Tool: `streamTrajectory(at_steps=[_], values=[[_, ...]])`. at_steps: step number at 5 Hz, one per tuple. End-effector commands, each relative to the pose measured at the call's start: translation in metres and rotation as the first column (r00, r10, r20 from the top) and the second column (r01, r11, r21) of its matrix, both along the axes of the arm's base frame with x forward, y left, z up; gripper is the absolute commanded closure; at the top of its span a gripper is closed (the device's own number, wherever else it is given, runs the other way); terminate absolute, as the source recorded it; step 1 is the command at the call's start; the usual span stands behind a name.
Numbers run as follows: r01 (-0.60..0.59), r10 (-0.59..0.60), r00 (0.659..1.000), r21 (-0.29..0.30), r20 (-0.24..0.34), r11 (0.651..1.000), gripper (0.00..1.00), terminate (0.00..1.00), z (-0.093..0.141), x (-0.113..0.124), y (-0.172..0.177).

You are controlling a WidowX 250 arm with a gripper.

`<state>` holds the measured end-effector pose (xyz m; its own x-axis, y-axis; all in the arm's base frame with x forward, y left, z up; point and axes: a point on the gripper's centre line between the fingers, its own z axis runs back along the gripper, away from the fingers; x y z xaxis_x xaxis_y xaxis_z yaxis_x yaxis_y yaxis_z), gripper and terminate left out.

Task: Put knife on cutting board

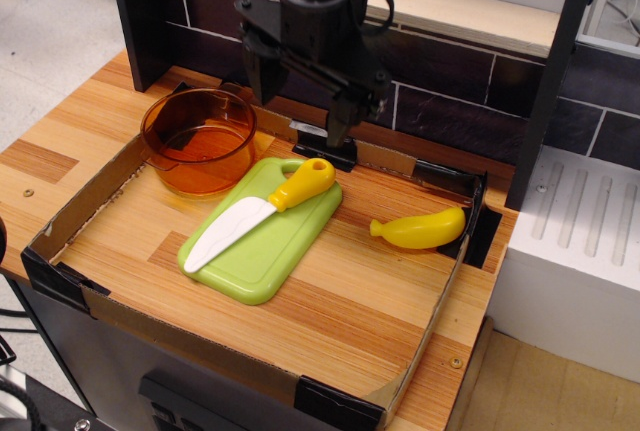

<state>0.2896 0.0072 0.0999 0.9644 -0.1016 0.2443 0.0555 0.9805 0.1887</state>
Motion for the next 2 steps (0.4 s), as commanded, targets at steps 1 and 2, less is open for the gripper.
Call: streamTrajectory(at_steps=[1, 2], values=[[-0.032, 0.033, 0.997, -0.018, 0.064, 0.999, 0.0, 0.0, 0.0274, -0.0092, 0.0128], [-0.032, 0.033, 0.997, -0.018, 0.064, 0.999, 0.0, 1.0, 0.0274, -0.0092, 0.0128]])
